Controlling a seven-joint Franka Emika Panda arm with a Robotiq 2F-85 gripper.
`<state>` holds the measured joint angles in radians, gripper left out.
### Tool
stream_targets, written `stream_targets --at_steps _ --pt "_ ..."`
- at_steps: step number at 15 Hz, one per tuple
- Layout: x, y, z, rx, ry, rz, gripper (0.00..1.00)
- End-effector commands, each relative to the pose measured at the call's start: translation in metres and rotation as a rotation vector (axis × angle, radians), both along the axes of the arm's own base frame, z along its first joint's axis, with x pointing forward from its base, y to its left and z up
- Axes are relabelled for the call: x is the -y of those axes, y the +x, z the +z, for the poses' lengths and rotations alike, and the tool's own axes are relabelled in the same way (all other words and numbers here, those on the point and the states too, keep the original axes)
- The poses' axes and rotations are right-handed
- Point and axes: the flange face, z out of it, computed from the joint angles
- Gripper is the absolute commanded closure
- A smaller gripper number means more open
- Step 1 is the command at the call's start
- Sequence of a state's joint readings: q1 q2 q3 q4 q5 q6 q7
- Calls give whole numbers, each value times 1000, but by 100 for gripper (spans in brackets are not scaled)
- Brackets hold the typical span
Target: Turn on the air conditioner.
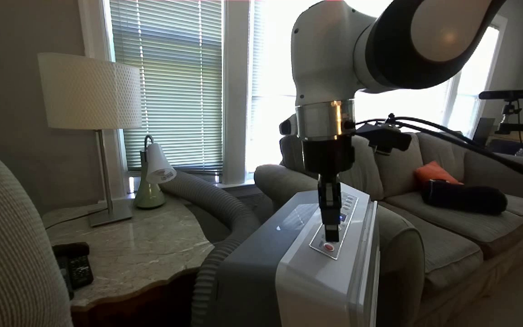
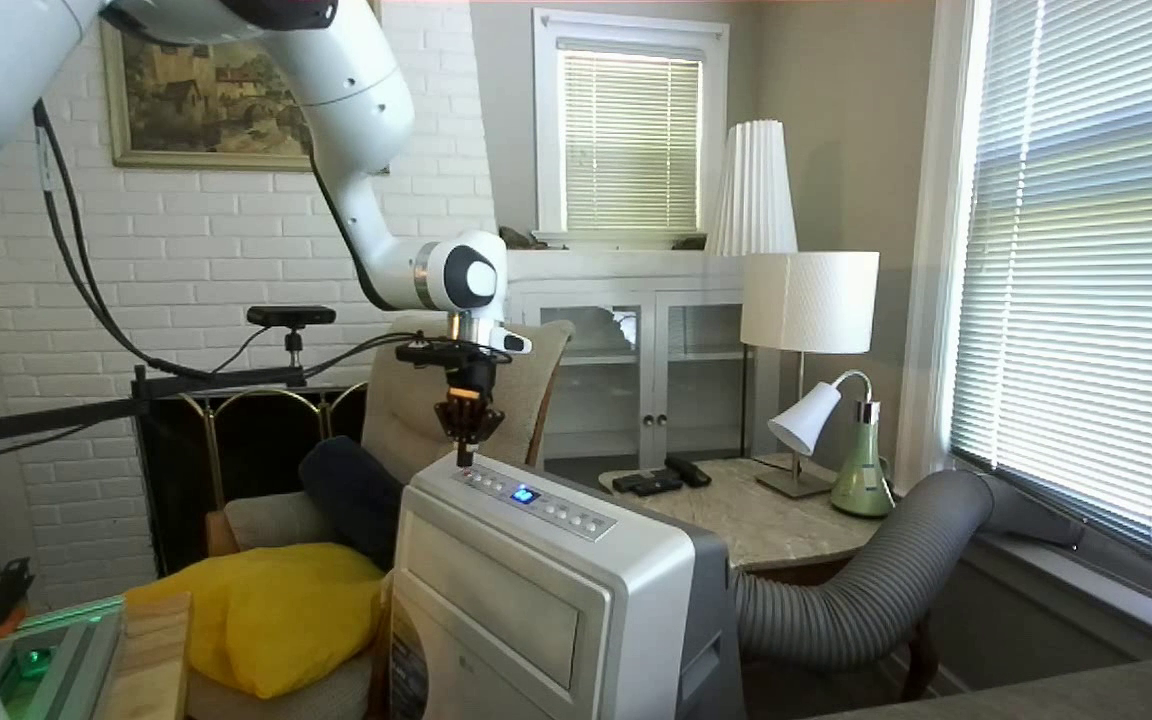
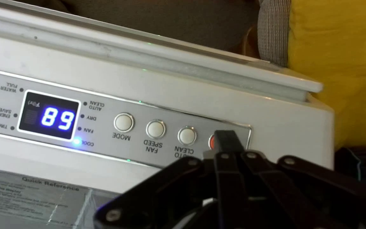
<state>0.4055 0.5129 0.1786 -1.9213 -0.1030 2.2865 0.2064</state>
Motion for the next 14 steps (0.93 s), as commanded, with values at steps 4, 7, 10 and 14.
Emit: stream_targets --at_steps 4,7,10,14 --pt "13 -25 62 -16 -24 32 53" --pt "20 -41 90 -42 -22 11 32" --pt "26 -58 113 -82 -38 -20 10" --pt "39 -78 140 -101 -76 -78 0"
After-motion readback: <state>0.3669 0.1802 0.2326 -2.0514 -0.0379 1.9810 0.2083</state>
